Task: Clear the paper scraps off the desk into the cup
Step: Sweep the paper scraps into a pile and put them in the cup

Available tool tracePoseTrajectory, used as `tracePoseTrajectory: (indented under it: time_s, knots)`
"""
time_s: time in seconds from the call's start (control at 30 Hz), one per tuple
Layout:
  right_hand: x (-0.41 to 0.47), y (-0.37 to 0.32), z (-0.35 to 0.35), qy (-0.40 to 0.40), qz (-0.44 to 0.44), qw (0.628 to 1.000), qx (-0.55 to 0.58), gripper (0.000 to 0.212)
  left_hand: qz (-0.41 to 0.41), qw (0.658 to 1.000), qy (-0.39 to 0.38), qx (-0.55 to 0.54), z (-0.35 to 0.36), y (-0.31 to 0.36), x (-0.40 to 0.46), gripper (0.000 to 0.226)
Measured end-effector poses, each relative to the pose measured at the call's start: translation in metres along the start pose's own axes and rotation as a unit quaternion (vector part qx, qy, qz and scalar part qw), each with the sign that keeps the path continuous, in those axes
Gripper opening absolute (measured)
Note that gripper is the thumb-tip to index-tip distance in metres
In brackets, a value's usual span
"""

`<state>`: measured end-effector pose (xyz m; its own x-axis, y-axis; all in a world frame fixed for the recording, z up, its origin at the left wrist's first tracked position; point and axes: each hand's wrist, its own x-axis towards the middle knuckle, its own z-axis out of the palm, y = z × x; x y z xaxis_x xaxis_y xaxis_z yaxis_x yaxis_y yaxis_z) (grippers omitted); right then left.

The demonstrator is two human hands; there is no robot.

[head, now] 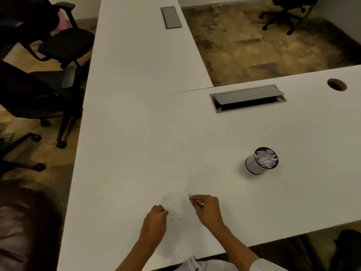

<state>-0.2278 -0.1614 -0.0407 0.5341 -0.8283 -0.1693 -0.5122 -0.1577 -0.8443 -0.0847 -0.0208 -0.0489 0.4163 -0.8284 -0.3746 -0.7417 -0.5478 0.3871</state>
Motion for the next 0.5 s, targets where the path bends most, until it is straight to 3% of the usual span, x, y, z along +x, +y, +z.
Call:
tracePoseTrajectory:
  time_s: [0.13,0.27,0.37,0.5]
  knots:
    - [0.024,0.001,-0.088,0.101,0.066,0.992,0.029,0.010,0.007,0.995,0.068,-0.066,-0.001,0.035,0.022,0.020]
    - [0.053,0.009,-0.174,0.192,0.109,0.975,-0.001,0.010,0.095,0.986,0.101,-0.095,-0.009,0.102,0.057,0.020]
    - [0.075,0.019,-0.212,0.209,0.155,0.966,-0.011,0.011,0.137,0.973,0.111,-0.150,-0.018,0.164,0.090,0.020]
    - [0.099,0.028,-0.234,0.174,0.169,0.970,-0.031,0.017,0.188,0.950,0.117,-0.219,-0.032,0.247,0.129,0.018]
